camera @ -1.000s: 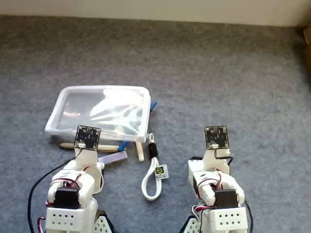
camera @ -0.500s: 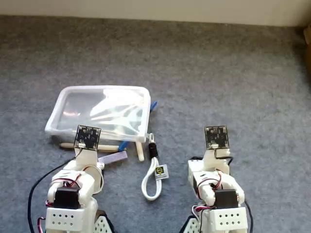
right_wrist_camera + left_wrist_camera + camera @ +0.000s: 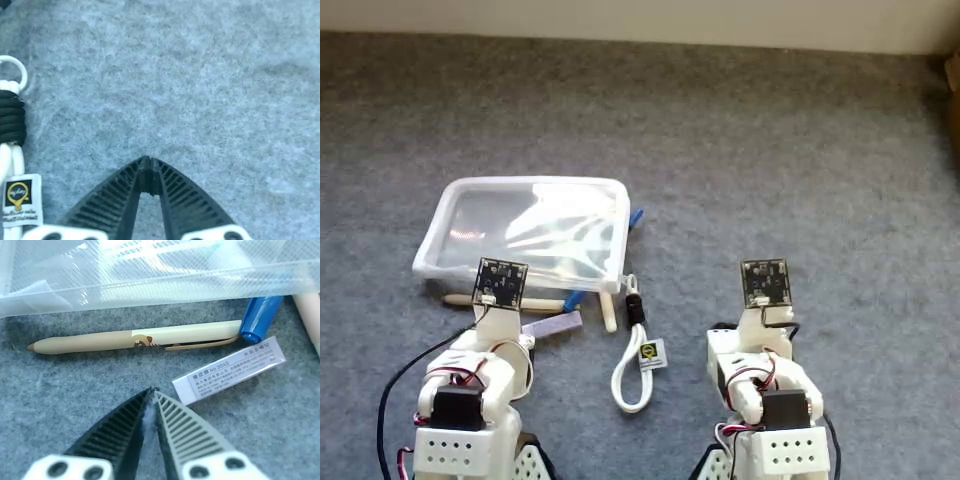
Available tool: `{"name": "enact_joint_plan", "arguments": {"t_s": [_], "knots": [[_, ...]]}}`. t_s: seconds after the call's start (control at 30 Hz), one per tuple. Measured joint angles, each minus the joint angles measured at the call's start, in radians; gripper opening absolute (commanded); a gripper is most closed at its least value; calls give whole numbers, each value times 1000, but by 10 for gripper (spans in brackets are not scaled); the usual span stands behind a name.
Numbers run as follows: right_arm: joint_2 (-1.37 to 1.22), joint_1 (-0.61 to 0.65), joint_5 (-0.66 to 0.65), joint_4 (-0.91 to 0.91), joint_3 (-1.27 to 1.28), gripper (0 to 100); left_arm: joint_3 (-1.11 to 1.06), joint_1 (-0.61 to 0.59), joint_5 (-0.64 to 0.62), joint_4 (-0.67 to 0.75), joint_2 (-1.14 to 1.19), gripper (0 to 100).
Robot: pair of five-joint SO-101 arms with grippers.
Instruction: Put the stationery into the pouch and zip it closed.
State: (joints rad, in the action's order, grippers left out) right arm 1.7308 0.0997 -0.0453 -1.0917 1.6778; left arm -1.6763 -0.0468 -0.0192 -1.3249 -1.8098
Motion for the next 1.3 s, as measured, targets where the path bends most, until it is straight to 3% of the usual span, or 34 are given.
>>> {"name": "enact_joint_plan", "arguments": {"t_s": [0.37, 0.57, 0.7, 0.87, 1.1, 1.2, 1.3], "knots": [[0, -9, 0, -46, 0, 4, 17, 0, 0, 0, 0, 7], [0, -94, -15, -6, -37, 4, 83, -195, 12, 20, -5, 8], [3, -104, -157, 9, -172, 15, 83, -272, 115, 64, -2, 7], [-5, -97, -199, 8, -387, 34, 83, -328, 290, 69, 0, 7], [-333, 48, -203, -118, -704, 38, 83, -338, 341, 72, 0, 22], [-523, 129, -184, -176, -836, 57, 83, -338, 341, 72, 0, 120], [-684, 222, -117, -193, -927, 146, 83, -338, 342, 72, 0, 200]]}}
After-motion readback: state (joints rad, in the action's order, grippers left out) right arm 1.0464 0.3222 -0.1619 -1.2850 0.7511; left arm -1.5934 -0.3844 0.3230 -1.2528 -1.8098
